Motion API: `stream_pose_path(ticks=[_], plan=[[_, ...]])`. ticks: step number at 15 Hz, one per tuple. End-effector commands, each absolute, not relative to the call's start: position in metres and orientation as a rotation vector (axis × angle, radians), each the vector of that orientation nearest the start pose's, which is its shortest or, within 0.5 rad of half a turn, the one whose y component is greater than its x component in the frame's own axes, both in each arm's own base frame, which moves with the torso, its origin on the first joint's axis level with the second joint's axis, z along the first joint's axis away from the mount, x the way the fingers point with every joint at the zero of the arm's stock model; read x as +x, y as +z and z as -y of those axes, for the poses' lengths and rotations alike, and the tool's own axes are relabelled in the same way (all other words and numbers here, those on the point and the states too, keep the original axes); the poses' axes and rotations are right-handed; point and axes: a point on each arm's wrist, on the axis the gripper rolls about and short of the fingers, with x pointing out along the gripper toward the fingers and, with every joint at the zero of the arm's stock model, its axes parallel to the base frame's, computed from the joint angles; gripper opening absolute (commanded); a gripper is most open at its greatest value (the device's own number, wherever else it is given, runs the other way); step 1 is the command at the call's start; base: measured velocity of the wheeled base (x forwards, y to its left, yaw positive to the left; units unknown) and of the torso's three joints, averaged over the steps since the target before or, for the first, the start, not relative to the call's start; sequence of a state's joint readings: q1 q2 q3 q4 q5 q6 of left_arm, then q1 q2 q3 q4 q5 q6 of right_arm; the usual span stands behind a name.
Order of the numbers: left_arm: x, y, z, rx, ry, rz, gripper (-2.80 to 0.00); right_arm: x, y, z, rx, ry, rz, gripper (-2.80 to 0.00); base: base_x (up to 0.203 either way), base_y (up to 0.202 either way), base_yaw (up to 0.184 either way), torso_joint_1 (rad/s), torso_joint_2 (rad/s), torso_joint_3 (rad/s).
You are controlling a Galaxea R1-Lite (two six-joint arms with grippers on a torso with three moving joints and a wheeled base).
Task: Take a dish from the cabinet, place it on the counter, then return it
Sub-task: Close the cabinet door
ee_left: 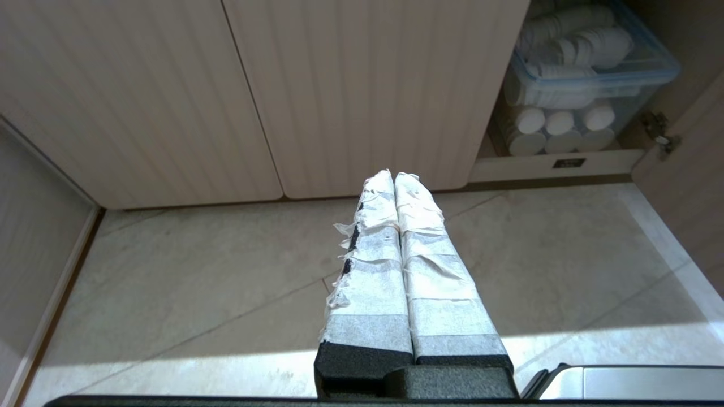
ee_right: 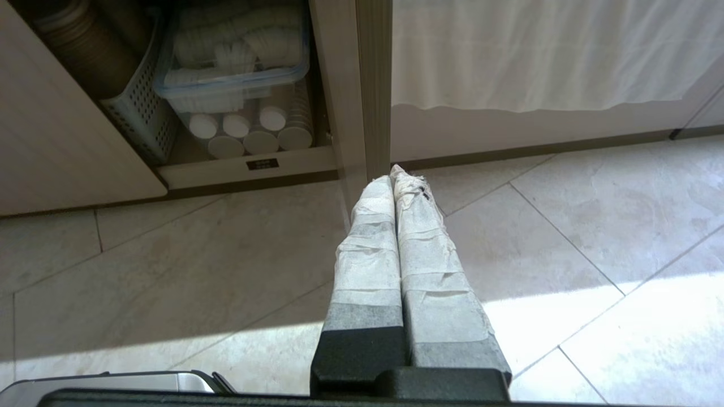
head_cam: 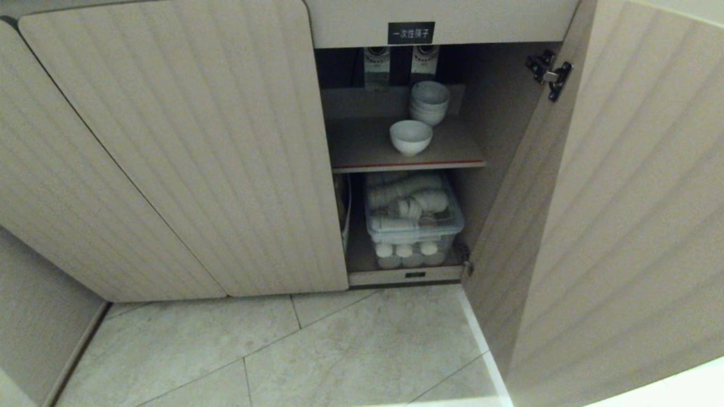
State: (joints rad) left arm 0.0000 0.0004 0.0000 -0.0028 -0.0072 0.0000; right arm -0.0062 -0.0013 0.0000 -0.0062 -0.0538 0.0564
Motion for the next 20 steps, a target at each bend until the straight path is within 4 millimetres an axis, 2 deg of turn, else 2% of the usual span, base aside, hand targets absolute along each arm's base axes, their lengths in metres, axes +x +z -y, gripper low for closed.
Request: stream_pose_path(ticks=[1, 15, 20], plan=[[-0.023, 0.076, 0.000, 0.000, -0.008, 0.003, -2.80, -0.023, 0.076, 0.001, 0.057, -0.060, 0.008, -2.80, -0.117, 0.000, 0.000, -0.002, 0.00, 0.003], [-0.023, 0.076, 0.000, 0.000, -0.008, 0.003, -2.80, -0.023, 0.076, 0.001, 0.049, -0.061, 0.009, -2.80, -0.006, 0.000, 0.000, 0.000, 0.00, 0.000], [-0.023, 0.076, 0.000, 0.000, -0.008, 0.003, -2.80, -0.026, 0.094, 0.001, 0.061, -0.057, 0.121, -2.80, 0.000, 0.000, 0.000, 0.000, 0.00, 0.000]])
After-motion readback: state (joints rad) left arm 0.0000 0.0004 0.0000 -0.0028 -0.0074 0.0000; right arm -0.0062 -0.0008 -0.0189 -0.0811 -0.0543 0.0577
